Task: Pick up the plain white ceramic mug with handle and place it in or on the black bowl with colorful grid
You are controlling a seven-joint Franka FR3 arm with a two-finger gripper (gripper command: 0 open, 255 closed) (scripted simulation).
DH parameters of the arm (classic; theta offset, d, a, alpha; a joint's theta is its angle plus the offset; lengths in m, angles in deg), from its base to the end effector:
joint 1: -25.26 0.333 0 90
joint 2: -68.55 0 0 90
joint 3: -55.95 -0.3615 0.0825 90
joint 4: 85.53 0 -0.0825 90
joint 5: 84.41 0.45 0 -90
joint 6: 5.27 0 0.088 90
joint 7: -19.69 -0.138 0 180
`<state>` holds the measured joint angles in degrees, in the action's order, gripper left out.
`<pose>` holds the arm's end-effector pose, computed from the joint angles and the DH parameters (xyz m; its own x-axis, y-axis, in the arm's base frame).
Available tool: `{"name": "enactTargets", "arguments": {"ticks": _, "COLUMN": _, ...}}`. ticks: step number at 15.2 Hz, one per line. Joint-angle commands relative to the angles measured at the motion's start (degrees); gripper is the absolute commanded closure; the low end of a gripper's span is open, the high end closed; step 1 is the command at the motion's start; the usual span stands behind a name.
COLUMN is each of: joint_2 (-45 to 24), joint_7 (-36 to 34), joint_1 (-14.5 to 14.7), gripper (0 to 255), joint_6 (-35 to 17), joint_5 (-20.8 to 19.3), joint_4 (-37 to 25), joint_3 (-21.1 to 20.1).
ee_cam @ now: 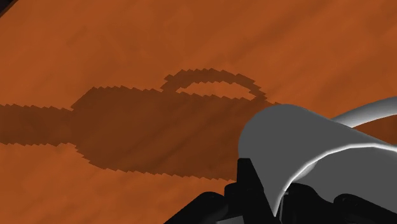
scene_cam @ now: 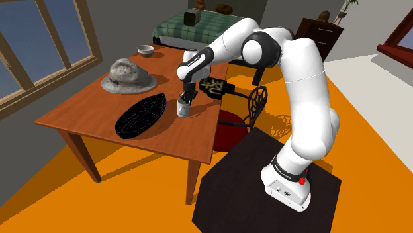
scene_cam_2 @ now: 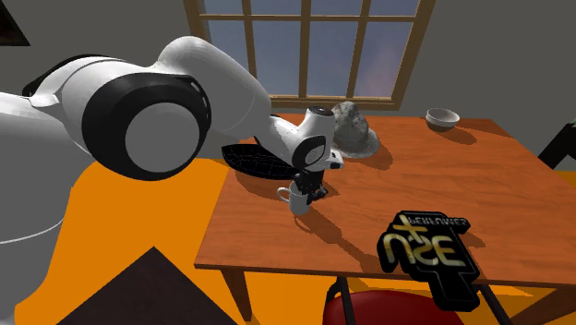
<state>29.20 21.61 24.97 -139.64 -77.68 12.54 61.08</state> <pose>0.7368 -0.0613 0.1439 0.9909 -0.1255 -0.0490 -0.1268 -0.9916 -0.0247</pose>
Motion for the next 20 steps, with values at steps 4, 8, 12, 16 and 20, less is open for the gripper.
{"name": "enactTargets", "arguments": {"ticks": 4, "joint_2": 0.0, "joint_7": 0.0, "joint_1": 0.0, "gripper": 255, "joint_6": 0.0, "joint_5": 0.0, "joint_4": 0.0, "joint_3": 0.0}}
{"name": "enactTargets", "arguments": {"ticks": 8, "joint_2": 2.2, "joint_7": -0.2, "joint_1": 0.1, "gripper": 255, "joint_6": 1.9, "joint_5": -0.3, "joint_4": 0.3, "joint_3": 0.2}}
{"name": "enactTargets", "arguments": {"ticks": 12, "joint_2": 4.3, "joint_7": -0.4, "joint_1": 0.3, "gripper": 255, "joint_6": 4.0, "joint_5": -0.5, "joint_4": 0.3, "joint_3": 0.4}}
{"name": "enactTargets", "arguments": {"ticks": 16, "joint_2": 6.2, "joint_7": -0.6, "joint_1": 0.4, "gripper": 255, "joint_6": 6.1, "joint_5": -0.8, "joint_4": 0.1, "joint_3": 0.6}}
{"name": "enactTargets", "arguments": {"ticks": 20, "joint_2": 8.1, "joint_7": -0.8, "joint_1": 0.5, "gripper": 255, "joint_6": 8.4, "joint_5": -1.1, "joint_4": -0.3, "joint_3": 0.8}}
